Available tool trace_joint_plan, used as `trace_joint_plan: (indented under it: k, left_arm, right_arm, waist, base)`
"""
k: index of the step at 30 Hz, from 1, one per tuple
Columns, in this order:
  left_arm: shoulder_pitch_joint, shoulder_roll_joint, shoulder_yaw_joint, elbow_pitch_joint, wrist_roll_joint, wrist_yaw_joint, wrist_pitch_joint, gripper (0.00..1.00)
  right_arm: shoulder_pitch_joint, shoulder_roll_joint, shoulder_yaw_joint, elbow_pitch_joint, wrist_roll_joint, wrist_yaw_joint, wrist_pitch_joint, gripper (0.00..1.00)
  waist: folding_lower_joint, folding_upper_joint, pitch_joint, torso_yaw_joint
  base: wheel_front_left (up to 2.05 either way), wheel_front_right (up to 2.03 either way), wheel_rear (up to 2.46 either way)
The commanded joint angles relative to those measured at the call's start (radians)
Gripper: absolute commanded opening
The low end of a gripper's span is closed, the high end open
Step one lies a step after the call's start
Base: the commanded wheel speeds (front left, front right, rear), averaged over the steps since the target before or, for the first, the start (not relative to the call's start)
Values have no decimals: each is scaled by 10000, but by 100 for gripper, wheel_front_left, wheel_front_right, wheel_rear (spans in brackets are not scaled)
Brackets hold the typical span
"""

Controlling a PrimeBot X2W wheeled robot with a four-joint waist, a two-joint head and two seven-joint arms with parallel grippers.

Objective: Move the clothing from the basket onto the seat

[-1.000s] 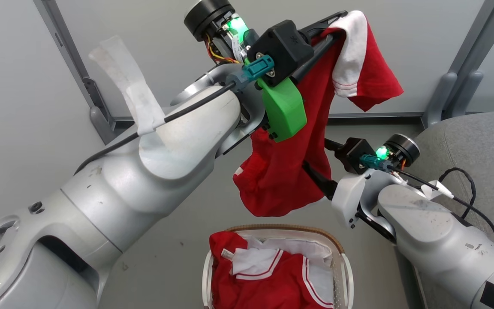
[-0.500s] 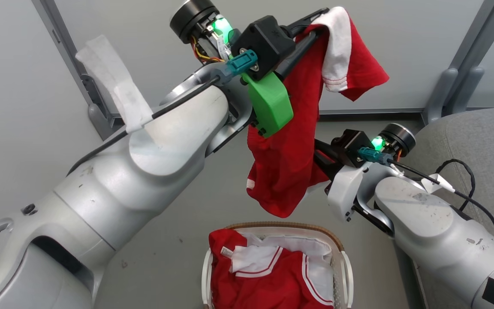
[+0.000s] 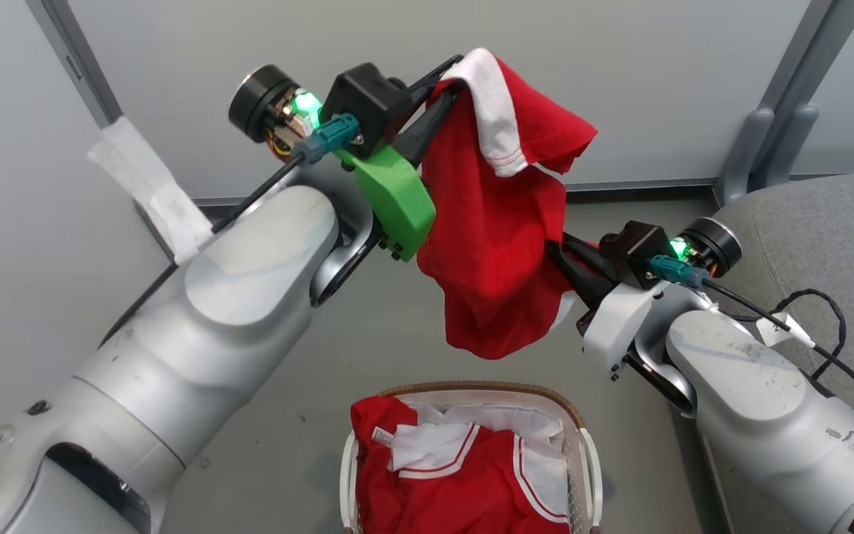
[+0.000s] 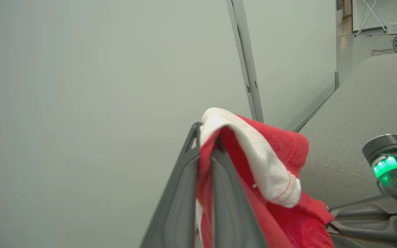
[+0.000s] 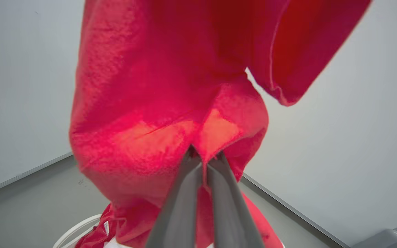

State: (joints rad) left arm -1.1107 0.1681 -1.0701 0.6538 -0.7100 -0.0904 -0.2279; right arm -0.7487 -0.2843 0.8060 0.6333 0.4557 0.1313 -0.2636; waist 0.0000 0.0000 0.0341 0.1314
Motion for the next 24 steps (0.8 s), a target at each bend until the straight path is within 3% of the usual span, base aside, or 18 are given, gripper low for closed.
trace_joint_plan:
  k: [1,11,20,24]
  left_arm:
    - [354,29,75,115,-154,52,-94,100]
    - [1979,-243,748,249,-318,219,-386,100]
    - [4128,-500,2055,-838,860,321,-364,100]
    - [5125,-682,2630,-1097,1300,174,-364,100]
  right_arm:
    - [233,-38,-197,-102,-95,-10,-17,0]
    - [839,-44,-1741,-699,-609,-10,-19,0]
    - [1219,83,-2889,-1161,-1085,-10,-19,0]
    - [1402,127,-3225,-1377,-1240,-10,-19,0]
  waist:
    - [0,0,8,-42]
    - [0,0,51,-186]
    - [0,0,111,-438]
    - [0,0,119,-560]
  base:
    - [0,0,0]
    - [0,0,0]
    - [0,0,0]
    - [0,0,0]
